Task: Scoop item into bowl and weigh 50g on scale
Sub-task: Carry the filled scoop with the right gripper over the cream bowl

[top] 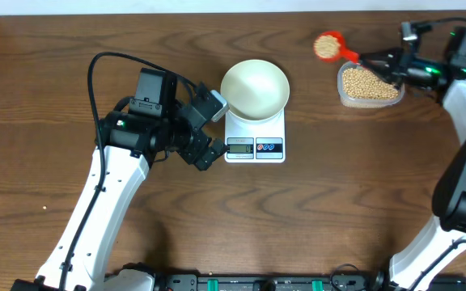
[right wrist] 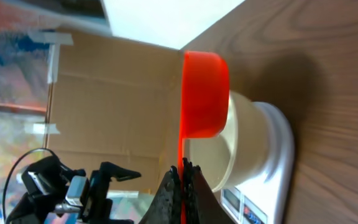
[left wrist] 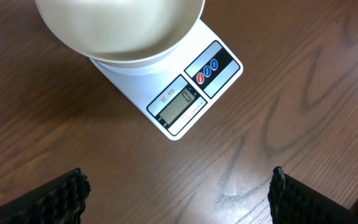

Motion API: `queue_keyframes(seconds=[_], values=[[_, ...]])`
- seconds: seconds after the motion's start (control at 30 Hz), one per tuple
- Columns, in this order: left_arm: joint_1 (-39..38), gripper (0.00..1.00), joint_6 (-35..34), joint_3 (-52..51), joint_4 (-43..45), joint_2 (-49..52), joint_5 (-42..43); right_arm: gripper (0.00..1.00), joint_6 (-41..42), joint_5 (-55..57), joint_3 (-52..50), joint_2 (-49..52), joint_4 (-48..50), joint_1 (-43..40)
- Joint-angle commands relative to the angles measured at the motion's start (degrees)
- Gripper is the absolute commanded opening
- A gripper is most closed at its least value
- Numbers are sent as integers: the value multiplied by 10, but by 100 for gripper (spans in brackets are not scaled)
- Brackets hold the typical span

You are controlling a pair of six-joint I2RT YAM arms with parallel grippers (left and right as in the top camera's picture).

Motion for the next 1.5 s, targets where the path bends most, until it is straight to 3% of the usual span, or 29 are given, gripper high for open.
queue_keyframes(seconds=[0.0, 0.33, 0.8, 1.1, 1.27, 1.47], values=[[-1, 95, -5, 11, -2, -5, -1, 1, 58, -8, 1, 3, 23, 33], [-1, 94, -5, 11, -2, -5, -1, 1, 50, 36, 1, 3, 30, 120], [-1, 94, -5, 11, -2, -5, -1, 1, -50, 87, 2, 3, 21, 179], [-1, 94, -5, 11, -2, -5, -1, 2, -184, 162, 3, 2, -66, 198], [-1, 94, -5, 11, -2, -5, -1, 1, -219, 183, 3, -19, -68, 216], [-1, 94, -5, 11, -2, -5, -1, 1, -257, 288, 4, -76, -101, 226]])
